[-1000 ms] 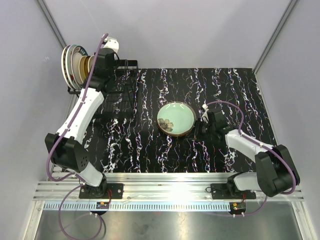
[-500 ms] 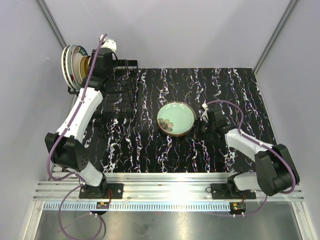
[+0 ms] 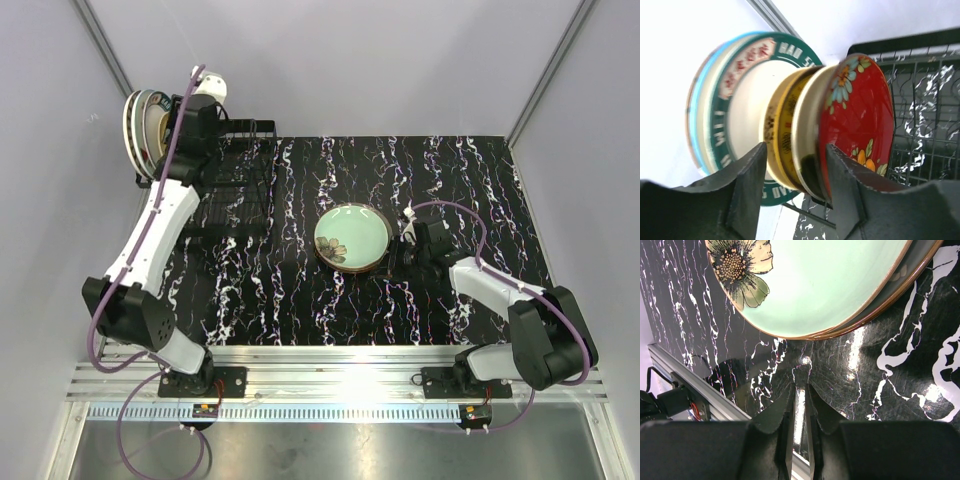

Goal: Load the plates into the dish rack
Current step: Insert the plate into the dish rack

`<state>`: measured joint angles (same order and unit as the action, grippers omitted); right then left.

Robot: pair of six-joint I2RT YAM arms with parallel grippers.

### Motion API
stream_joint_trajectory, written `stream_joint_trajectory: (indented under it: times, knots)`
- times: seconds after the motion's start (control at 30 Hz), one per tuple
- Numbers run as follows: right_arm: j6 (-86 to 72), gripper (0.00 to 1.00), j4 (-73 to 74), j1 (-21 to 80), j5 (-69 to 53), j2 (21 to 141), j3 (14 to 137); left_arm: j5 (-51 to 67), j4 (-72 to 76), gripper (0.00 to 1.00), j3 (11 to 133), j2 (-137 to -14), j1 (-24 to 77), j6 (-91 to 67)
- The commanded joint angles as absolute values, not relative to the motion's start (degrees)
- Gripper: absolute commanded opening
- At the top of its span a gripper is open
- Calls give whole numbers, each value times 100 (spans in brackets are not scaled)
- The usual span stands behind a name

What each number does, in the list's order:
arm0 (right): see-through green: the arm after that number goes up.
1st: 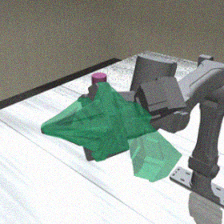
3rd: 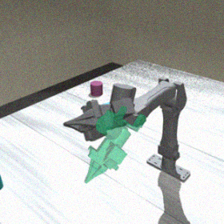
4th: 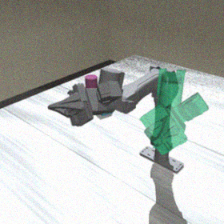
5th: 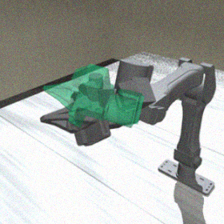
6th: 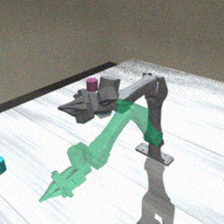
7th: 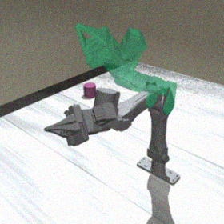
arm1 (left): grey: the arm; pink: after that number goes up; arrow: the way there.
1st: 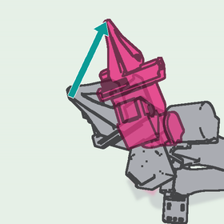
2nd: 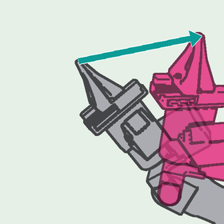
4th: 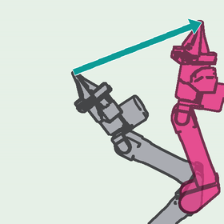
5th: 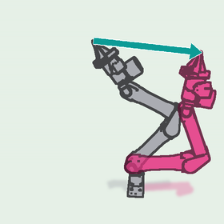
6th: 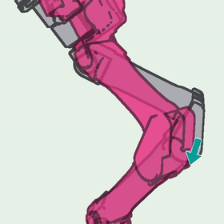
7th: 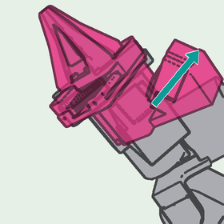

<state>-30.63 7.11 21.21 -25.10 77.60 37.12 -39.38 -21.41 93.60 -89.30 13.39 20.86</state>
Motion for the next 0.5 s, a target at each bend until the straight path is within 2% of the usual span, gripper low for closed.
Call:
stream_joint_trajectory:
  times: [0.0,0.1,0.2,0.23,0.37,0.47]
  knots:
    - [-2936,19,571,2074,-2610,7761,3964,-3709,-2074,55,9571,-8289,1345,1916]
    - [-2953,20,598,2074,-2619,7743,3981,-3464,-2214,62,9712,-8052,1362,1732]
    - [-2953,26,668,2066,-2628,7726,4043,-3096,-2311,73,9686,-7674,1362,1477]
    - [-2944,27,694,2065,-2619,7699,4060,-3015,-2303,81,9607,-7560,1362,1407]
    - [-3006,36,826,2057,-2540,7629,4122,-2506,-2154,98,9274,-6988,1362,977]
    - [-3102,46,940,2030,-2365,7576,4192,-2163,-2136,99,8922,-6575,1362,556]
